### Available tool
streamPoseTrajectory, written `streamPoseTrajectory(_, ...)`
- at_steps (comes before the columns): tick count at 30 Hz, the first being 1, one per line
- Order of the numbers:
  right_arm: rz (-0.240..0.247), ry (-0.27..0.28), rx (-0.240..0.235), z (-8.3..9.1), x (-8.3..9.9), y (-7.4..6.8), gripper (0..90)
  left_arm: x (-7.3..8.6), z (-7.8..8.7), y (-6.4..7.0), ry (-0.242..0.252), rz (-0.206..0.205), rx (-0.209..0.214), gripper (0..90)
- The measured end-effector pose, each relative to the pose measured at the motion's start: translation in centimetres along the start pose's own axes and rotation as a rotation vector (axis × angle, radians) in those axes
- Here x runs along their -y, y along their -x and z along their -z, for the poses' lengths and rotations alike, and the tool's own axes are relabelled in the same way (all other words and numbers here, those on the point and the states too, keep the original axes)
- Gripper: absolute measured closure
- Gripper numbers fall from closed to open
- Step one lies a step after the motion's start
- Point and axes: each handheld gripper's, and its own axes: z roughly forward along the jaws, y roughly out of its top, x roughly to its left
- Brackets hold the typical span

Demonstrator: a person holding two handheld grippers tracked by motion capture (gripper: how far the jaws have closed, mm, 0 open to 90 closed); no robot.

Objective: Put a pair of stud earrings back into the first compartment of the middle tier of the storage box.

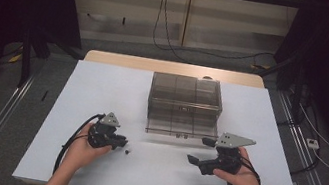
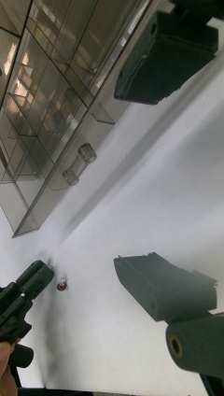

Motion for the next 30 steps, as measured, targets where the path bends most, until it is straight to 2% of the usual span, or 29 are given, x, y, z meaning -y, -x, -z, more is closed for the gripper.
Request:
streamPoseTrajectory(2,0.000,0.001,-0.001,0.01,0.03,-0.04,15.7,-0.06,-0.02,-0.03,0.000,0.003,-0.008,81.0)
streamPoseTrajectory(3,0.002,0.001,-0.003,0.02,0.05,-0.05,15.7,-0.06,-0.07,-0.11,0.004,0.006,0.006,81.0)
streamPoseTrajectory(10,0.004,0.005,-0.012,-0.10,-0.11,-0.06,15.6,-0.13,0.09,-0.27,0.014,0.040,0.017,81.1)
streamPoseTrajectory(14,0.006,0.003,-0.013,0.00,0.02,-0.12,15.5,-0.24,0.14,-0.31,0.023,0.047,0.021,81.0)
streamPoseTrajectory(19,0.000,0.009,-0.003,0.30,0.04,-0.03,15.5,-0.38,0.22,-0.57,0.028,0.054,0.045,81.0)
streamPoseTrajectory(30,-0.003,0.011,-0.001,0.49,0.15,-0.03,15.3,-0.85,0.72,-0.66,0.063,0.078,0.060,81.1)
